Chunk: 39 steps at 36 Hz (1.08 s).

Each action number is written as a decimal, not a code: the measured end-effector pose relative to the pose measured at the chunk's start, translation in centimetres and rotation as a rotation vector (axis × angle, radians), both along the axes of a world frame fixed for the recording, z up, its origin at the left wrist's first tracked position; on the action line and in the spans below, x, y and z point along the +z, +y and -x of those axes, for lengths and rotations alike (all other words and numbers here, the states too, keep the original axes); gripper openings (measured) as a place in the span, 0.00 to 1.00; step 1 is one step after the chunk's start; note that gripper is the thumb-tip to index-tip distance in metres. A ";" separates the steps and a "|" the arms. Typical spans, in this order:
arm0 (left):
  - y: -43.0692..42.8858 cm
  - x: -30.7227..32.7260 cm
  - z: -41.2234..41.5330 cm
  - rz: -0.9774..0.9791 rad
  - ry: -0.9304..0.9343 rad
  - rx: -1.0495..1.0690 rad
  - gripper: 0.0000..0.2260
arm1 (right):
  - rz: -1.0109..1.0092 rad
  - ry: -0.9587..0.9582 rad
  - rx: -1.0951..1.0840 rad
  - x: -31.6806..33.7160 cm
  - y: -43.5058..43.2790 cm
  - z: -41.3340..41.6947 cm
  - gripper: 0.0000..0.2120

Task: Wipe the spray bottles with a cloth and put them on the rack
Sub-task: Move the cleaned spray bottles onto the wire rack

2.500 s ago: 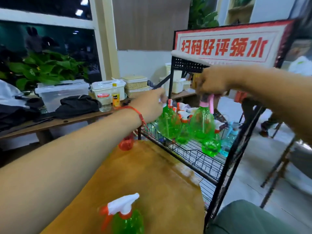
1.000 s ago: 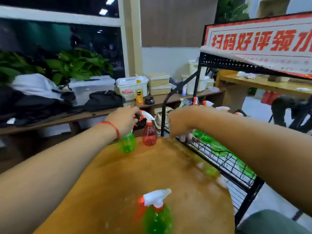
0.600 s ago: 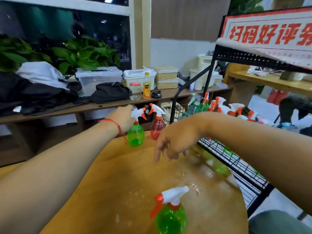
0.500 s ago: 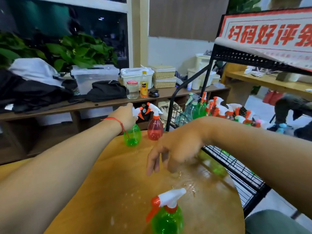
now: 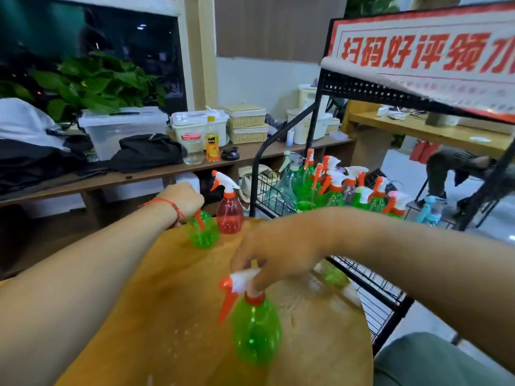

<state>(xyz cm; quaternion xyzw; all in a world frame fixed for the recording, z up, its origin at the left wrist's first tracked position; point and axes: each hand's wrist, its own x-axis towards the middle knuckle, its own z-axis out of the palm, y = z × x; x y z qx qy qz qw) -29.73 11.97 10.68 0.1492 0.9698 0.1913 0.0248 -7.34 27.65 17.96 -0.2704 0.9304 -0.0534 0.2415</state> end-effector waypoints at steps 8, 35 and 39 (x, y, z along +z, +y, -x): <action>3.2 7.1 -4.0 -0.057 0.273 -0.179 0.06 | 0.008 0.349 -0.299 8.4 10.7 -0.4 0.02; 23.3 5.0 -9.1 -0.142 0.265 -0.610 0.10 | -0.330 0.255 -0.539 6.3 25.0 -0.4 0.10; 24.5 3.9 -9.5 -0.160 0.214 -0.623 0.11 | -0.410 0.214 -0.527 3.9 24.6 0.0 0.20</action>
